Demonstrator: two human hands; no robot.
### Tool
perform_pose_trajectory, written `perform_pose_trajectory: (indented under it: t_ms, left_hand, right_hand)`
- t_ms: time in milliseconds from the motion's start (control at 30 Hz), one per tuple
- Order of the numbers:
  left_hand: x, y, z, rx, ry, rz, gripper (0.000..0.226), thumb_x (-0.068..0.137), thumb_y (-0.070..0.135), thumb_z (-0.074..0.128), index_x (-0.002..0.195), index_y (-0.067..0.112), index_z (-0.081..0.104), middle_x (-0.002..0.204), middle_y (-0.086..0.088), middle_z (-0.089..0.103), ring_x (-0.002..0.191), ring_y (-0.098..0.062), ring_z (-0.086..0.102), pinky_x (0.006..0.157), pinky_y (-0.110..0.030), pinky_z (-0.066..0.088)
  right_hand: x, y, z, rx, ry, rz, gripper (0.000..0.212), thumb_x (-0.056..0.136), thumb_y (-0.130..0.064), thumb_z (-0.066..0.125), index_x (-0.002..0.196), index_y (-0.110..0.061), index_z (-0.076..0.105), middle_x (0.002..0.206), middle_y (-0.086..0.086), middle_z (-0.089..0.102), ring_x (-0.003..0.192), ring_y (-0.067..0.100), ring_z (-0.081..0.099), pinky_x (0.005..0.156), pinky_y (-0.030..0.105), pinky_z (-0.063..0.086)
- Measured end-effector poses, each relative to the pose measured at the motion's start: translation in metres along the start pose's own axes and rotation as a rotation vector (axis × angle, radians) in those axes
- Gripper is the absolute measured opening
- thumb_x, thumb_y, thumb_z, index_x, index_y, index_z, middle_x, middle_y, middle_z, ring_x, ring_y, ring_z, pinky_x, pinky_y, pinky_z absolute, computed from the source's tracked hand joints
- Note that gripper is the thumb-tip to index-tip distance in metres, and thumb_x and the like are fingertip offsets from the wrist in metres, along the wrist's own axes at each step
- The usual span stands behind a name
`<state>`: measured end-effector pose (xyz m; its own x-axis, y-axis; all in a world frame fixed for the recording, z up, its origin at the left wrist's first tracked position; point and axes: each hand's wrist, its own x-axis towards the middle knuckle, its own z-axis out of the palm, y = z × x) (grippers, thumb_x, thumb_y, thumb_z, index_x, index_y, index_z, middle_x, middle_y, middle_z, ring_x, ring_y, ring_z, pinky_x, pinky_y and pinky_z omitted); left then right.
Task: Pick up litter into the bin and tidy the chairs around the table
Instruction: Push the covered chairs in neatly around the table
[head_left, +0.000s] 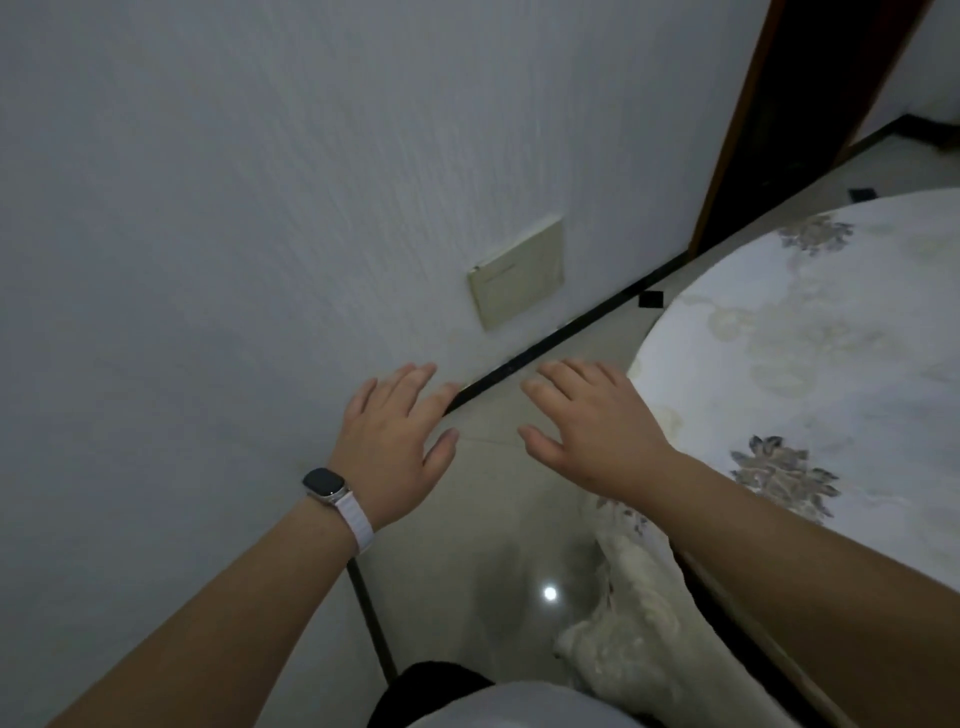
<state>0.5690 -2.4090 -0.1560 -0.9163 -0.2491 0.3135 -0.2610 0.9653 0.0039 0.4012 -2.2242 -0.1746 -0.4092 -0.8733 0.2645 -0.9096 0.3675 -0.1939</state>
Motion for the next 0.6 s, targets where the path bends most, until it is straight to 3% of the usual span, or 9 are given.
perform_pose_trajectory:
  t_ms: [233, 600]
  left_hand:
    - [0.068, -0.045, 0.036, -0.046, 0.010, 0.069, 0.046, 0.090, 0.041, 0.049, 0.129, 0.018, 0.063, 0.137, -0.011, 0.058, 0.128, -0.031, 0.052, 0.105, -0.051, 0.037]
    - [0.232, -0.172, 0.102, -0.186, 0.100, 0.296, 0.044, 0.087, 0.036, 0.057, 0.126, 0.016, 0.061, 0.131, -0.012, 0.061, 0.123, -0.032, 0.056, 0.102, -0.053, 0.042]
  right_hand:
    - [0.067, 0.027, 0.016, -0.062, -0.034, 0.034, 0.050, 0.090, -0.051, 0.044, 0.122, -0.016, 0.060, 0.128, 0.008, 0.058, 0.119, 0.028, 0.051, 0.099, 0.042, 0.039]
    - [0.229, 0.043, 0.043, -0.220, -0.106, 0.264, 0.057, 0.090, -0.054, 0.039, 0.132, -0.019, 0.055, 0.137, 0.008, 0.055, 0.127, 0.028, 0.048, 0.105, 0.044, 0.036]
